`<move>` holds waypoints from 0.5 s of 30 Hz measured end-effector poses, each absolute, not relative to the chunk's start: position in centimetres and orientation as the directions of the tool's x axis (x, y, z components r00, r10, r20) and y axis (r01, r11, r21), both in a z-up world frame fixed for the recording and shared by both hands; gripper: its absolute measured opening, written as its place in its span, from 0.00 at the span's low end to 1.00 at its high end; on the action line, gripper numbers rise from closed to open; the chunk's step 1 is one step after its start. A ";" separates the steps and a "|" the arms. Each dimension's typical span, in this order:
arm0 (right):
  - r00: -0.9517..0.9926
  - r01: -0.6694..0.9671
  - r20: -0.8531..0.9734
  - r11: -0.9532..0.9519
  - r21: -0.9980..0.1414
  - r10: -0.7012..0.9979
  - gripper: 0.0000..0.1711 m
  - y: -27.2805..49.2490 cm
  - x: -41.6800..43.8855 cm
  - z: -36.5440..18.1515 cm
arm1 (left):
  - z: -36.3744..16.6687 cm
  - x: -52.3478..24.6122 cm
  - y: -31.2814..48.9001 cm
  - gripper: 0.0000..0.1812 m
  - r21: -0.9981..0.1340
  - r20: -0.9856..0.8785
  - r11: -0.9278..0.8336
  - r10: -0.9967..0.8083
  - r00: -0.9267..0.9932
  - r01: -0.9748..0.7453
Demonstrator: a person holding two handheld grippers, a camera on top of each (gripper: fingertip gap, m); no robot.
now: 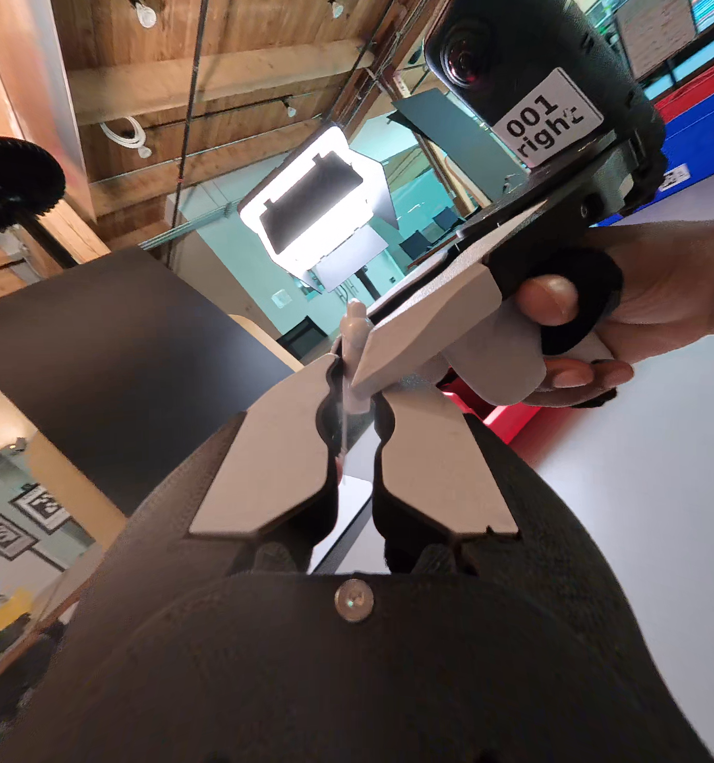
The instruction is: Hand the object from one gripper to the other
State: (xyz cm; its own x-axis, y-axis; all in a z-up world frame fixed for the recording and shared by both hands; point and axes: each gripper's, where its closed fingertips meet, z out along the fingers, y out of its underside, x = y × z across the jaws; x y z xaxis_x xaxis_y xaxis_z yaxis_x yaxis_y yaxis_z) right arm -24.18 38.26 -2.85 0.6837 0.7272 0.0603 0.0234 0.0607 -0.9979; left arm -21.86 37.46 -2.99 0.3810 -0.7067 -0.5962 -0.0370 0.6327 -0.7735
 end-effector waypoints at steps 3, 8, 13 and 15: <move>0.663 -0.008 0.018 0.031 -0.999 0.748 0.29 38.1 -24.6 -3.1 | -3.0 -22.0 37.9 0.07 -0.736 -0.632 0.674 -0.645 0.430 -0.070; 0.720 0.092 0.142 0.109 -0.990 0.680 0.19 38.7 -24.0 -3.3 | -4.1 -21.7 38.6 0.13 -0.764 -0.623 0.635 -0.683 0.382 -0.110; 0.770 -0.041 0.065 0.150 -0.988 0.634 0.17 38.7 -18.3 0.3 | -3.6 -22.9 40.2 0.25 -0.917 -0.378 0.398 -0.875 0.302 0.008; 0.728 -0.213 -0.042 0.167 -0.963 0.685 0.17 37.4 -15.1 3.0 | -2.8 -24.1 41.7 0.24 -0.943 -0.296 0.328 -0.899 0.322 0.049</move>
